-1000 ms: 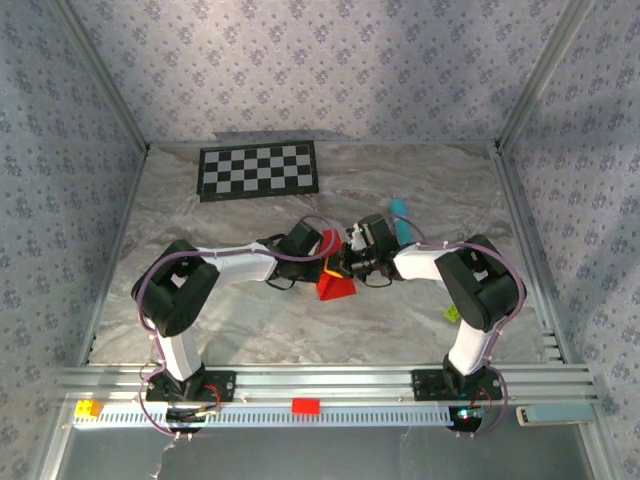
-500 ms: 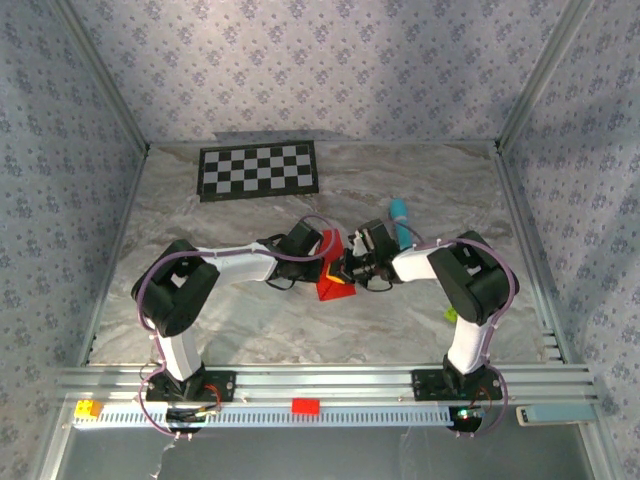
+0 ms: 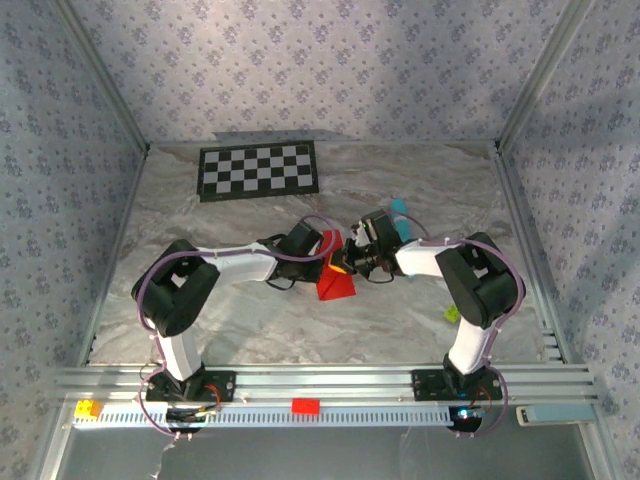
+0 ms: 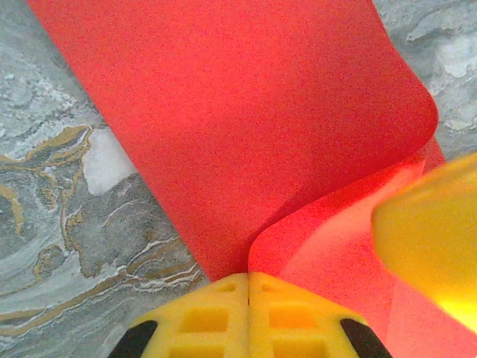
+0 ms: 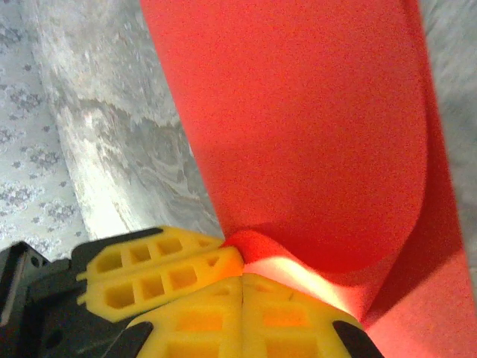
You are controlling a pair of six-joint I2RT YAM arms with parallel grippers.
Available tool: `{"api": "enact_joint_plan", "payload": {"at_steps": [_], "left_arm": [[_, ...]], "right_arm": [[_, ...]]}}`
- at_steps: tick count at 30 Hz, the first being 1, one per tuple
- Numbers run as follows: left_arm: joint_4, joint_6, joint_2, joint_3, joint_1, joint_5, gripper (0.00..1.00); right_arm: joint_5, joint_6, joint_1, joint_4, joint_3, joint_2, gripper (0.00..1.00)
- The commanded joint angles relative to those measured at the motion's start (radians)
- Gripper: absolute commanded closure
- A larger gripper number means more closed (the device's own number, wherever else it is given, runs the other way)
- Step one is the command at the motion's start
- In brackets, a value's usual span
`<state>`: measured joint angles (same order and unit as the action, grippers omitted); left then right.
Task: Fold a paper plane with a square sheet of paper (pick it up from the middle)
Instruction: Fold the triangle a second time at the center of the table.
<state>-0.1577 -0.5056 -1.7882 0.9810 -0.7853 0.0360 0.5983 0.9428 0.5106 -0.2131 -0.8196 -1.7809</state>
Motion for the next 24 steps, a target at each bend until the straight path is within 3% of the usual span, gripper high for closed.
{"api": "enact_joint_plan", "payload": {"at_steps": [1,8,16,24], "left_arm": [[-0.040,0.020,-0.036,-0.009,0.009,-0.010,1.00],[-0.042,0.019,-0.036,-0.010,0.008,-0.010,1.00],[-0.046,0.024,-0.037,-0.008,0.008,-0.010,1.00],[-0.049,0.026,-0.036,-0.008,0.008,-0.009,1.00]], "right_arm": [[-0.026,-0.018,-0.013,0.042,-0.013,-0.031,0.98],[-0.096,-0.012,-0.015,0.090,0.025,-0.061,0.99],[-0.051,-0.043,-0.041,0.128,-0.040,0.004,0.98],[-0.053,-0.067,-0.069,0.133,-0.049,-0.043,0.98]]}}
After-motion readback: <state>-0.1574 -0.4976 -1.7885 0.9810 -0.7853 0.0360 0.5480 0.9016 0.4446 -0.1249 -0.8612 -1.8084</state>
